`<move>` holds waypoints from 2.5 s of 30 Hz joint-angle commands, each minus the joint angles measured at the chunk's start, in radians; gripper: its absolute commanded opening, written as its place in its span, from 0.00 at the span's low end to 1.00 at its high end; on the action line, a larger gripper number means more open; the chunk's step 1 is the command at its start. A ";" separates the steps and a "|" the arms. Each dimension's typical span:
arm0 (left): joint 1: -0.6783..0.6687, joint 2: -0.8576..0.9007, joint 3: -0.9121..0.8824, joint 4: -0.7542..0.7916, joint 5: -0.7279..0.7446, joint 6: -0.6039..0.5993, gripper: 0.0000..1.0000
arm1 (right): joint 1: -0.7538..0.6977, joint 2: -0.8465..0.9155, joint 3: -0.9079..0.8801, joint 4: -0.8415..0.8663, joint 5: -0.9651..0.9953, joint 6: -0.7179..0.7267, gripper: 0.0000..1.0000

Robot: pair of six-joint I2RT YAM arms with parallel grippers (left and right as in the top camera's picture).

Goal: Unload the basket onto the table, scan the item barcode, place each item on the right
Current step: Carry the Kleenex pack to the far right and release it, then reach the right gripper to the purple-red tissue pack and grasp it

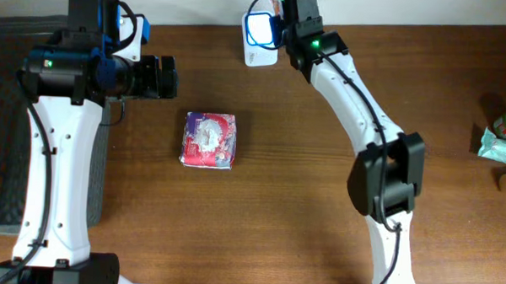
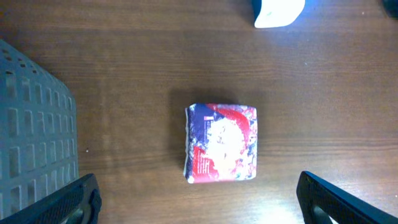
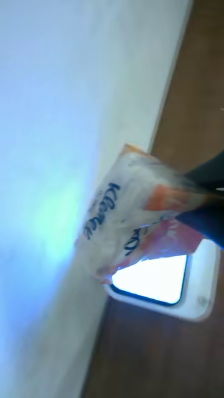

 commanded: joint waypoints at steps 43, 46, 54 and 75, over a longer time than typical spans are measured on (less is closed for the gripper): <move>0.003 -0.016 0.001 -0.001 0.010 0.009 0.99 | -1.063 -0.085 -0.017 -1.087 0.029 0.541 0.07; 0.003 -0.016 0.001 -0.001 0.010 0.009 0.99 | -1.059 -0.085 -0.017 -1.079 0.013 0.541 0.20; 0.003 -0.016 0.001 -0.001 0.010 0.009 0.99 | -1.020 -0.085 -0.017 -1.054 -0.402 0.299 0.71; 0.003 -0.016 0.001 -0.001 0.010 0.008 0.99 | -0.055 -0.068 -0.017 -0.825 -0.819 0.095 0.99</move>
